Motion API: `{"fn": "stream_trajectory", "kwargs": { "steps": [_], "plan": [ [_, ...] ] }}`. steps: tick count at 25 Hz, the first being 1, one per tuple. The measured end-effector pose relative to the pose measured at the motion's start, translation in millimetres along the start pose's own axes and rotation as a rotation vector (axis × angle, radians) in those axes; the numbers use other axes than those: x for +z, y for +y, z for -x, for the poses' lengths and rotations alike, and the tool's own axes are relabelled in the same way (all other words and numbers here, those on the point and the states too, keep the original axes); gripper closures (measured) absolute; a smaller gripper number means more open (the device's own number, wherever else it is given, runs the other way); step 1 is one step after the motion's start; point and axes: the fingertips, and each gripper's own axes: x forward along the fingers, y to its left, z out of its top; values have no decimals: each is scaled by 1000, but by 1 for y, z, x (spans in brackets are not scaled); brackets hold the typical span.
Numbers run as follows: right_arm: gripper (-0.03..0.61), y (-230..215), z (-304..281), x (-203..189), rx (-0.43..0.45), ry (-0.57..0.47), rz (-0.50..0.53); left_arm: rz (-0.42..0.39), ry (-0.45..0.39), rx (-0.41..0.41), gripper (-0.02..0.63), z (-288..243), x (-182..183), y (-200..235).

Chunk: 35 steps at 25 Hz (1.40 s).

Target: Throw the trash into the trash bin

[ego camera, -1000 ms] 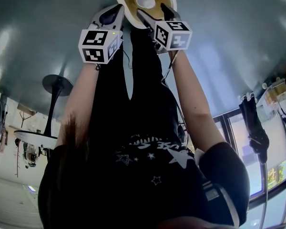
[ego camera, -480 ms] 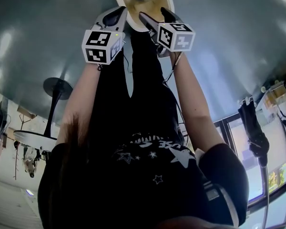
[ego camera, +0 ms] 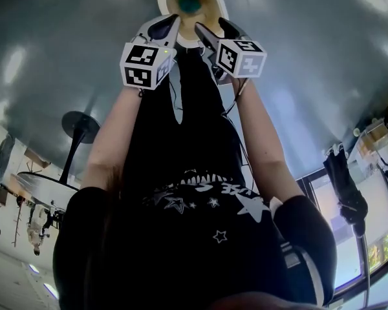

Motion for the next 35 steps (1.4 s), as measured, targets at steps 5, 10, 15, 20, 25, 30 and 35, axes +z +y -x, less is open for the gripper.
{"fn": "stream_trajectory", "kwargs": {
  "steps": [5, 10, 15, 20, 25, 30, 35],
  "plan": [
    [308, 8, 32, 2, 18, -14, 16, 17, -37, 15, 601, 16, 8, -22],
    [366, 9, 64, 3, 61, -16, 30, 18, -72, 58, 601, 35, 14, -46],
    [445, 6, 81, 0, 81, -21, 9, 28, -104, 97, 601, 49, 14, -51],
    [537, 9, 99, -1, 81, -51, -24, 7, -113, 114, 601, 62, 21, -62],
    [566, 23, 105, -8, 93, -69, -27, -1, -119, 100, 602, 79, 19, -72],
    [570, 43, 118, -13, 93, -109, -17, -43, -132, 83, 601, 104, 13, -80],
    [571, 57, 135, -24, 92, -172, -25, -34, -182, 91, 601, 142, 9, -78]
  ]
}}
